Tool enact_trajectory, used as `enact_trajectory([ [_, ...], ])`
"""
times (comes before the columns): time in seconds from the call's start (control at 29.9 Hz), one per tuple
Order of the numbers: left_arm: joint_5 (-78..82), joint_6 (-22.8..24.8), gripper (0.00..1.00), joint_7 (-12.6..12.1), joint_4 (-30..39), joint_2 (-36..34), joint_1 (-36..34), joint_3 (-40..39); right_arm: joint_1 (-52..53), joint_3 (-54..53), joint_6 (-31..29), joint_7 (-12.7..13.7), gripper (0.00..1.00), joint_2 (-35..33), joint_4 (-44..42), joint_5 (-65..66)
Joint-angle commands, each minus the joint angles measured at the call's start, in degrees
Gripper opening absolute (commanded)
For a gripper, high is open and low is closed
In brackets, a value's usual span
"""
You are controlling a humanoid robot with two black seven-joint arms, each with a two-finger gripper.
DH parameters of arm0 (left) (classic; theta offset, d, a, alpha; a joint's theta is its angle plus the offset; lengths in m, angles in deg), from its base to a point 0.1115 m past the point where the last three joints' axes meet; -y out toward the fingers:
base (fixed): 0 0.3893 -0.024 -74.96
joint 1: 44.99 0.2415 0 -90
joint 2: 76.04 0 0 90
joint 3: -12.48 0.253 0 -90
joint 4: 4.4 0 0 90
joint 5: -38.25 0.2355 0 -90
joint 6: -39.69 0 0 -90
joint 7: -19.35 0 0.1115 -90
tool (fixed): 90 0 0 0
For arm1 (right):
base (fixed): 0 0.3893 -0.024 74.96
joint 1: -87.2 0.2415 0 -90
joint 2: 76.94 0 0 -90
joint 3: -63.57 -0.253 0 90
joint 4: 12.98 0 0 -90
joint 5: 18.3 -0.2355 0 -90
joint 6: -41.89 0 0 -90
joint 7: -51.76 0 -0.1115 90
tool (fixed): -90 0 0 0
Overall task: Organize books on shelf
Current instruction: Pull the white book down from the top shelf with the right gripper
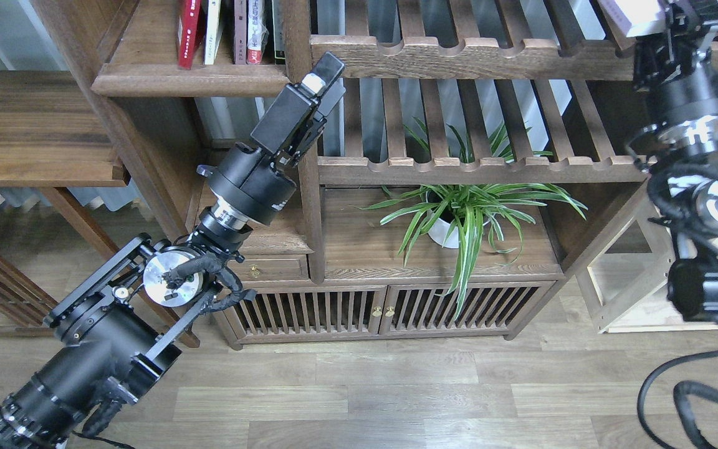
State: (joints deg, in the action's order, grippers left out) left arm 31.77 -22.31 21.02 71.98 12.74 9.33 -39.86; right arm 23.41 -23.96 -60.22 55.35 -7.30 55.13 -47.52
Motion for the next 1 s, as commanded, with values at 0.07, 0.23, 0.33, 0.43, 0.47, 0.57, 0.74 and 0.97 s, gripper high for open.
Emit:
enact_trajectory([
  [0.07, -0.38, 0.0, 0.98, -0.18, -3.6, -0.01, -0.97, -0.13, -3.36, 0.17, -2.92, 0.1, 0.04, 4.71, 5.18, -0.22],
  [0.23, -1.95, 0.0, 0.98, -0.18, -4.74, 1.22, -2.37, -0.05, -4.06, 1.04, -5.9, 0.18, 0.04, 9.37, 7.12, -0.31],
  [0.33, -2.84, 0.0, 0.98, -0.35, -4.92, 1.22, -3.34, -0.13, -4.33, 2.71, -7.39, 0.18, 0.04, 9.99, 7.39, -0.31],
  [0.43, -2.84, 0.0, 0.98, -0.35, -5.1, 1.22, -3.78, -0.13, -4.59, 4.38, -9.59, 0.18, 0.04, 10.25, 7.39, -0.31],
  [0.47, -2.84, 0.0, 0.98, -0.35, -5.18, 1.22, -3.87, -0.13, -4.59, 5.17, -10.38, 0.18, 0.04, 10.86, 7.39, -0.31],
  [0.57, -2.84, 0.0, 0.95, -0.44, -5.27, 1.22, -3.96, -0.22, -4.59, 6.4, -11.44, 0.27, 0.04, 12.01, 7.39, -0.31],
  [0.74, -2.84, 0.0, 0.91, -0.44, -5.27, 1.22, -4.13, -0.22, -4.59, 8.69, -12.67, 0.27, 0.04, 13.41, 7.39, -0.31],
  [0.97, -6.69, 0.0, 0.92, -1.58, -7.11, 1.22, -4.83, -0.92, -4.59, 12.99, -15.89, 0.27, 0.04, 13.94, 7.39, -0.22],
])
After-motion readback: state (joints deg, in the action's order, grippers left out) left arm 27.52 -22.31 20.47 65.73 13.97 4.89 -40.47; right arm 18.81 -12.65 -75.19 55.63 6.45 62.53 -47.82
